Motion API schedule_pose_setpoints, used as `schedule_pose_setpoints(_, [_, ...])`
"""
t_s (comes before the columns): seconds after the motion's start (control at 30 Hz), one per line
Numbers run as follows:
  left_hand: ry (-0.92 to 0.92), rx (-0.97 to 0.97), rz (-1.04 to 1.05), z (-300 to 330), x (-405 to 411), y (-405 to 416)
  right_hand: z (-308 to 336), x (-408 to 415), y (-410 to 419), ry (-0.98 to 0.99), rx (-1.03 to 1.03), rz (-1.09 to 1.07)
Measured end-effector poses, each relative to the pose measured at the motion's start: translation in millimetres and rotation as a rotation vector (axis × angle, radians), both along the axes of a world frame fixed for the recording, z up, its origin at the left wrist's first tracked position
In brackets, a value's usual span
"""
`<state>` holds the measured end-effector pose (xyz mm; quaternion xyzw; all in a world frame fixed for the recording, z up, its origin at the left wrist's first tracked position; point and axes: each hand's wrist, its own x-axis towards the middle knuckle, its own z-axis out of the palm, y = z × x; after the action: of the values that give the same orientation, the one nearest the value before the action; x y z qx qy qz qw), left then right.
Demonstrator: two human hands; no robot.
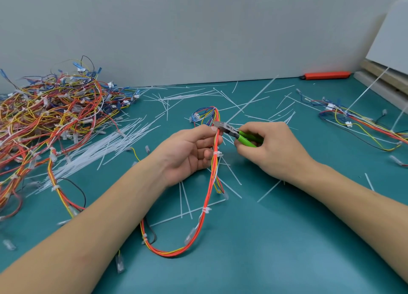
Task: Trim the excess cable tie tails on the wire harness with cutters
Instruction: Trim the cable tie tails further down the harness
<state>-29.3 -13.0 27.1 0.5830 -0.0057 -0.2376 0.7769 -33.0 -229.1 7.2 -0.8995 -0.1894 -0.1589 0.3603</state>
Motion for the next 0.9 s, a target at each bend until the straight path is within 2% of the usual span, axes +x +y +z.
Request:
schedule_pose_setpoints(0.37, [0.000, 0.009, 0.013, 1.6, -1.8, -2.1, -0.6, 0.8, 2.5, 0.013, -0.078, -0.002])
schedule_pose_setpoints(0.9, [-0.003, 0.018, 0.009, -0.4, 0.0, -1.4, -2.1, -0.5, 4.2, 0.054, 0.006, 0.020])
